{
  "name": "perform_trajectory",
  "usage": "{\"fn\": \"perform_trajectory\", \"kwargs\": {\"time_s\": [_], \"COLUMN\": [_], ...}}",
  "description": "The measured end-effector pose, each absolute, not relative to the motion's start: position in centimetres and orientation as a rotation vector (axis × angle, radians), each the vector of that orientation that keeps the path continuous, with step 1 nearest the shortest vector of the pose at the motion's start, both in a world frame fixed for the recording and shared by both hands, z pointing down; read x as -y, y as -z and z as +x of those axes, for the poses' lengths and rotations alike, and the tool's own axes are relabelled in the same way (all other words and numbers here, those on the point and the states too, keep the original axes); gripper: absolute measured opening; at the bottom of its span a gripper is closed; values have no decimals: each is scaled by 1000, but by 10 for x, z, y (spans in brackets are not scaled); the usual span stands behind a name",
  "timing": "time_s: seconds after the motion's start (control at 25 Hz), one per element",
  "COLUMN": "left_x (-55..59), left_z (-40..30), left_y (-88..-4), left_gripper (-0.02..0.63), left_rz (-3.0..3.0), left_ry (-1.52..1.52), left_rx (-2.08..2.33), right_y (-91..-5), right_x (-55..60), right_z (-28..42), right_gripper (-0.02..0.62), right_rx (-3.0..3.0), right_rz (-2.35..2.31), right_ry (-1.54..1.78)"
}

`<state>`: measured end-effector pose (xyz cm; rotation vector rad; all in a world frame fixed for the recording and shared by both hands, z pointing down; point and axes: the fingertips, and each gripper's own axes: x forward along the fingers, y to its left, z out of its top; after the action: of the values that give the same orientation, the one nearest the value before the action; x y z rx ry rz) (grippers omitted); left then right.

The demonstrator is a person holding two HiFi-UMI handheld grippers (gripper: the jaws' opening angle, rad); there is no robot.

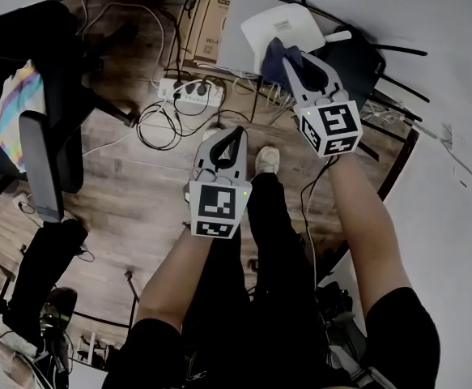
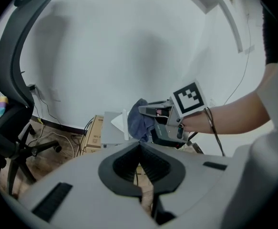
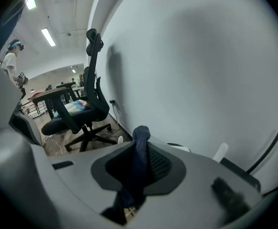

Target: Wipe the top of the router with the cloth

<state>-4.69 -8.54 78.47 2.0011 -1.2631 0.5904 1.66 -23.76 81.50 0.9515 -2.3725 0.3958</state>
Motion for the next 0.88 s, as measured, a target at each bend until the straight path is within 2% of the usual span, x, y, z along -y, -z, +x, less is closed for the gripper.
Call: {"fn": "perform_trajectory", "kwargs": {"time_s": [0.2, 0.6, 0.76, 0.88], "left_x": [106, 122, 118, 118], "left_z": [-57, -68, -61, -56], "left_y": [-782, -794, -794, -793], "left_gripper": [3, 3, 3, 3], "left_rz": [2007, 2046, 2013, 2000], "left_ry": [-546, -572, -568, -562], "left_rx": [1262, 1223, 1219, 1228], "right_y": [-845, -880, -888, -894], "right_x": [251, 218, 211, 212], "right_z": [10, 2, 9, 10], "right_gripper": [67, 71, 146, 153], "right_rx": [2299, 2197, 2171, 2143], "right_rz": [945, 733, 672, 620], "right_ry": [-403, -198, -267, -253]}}
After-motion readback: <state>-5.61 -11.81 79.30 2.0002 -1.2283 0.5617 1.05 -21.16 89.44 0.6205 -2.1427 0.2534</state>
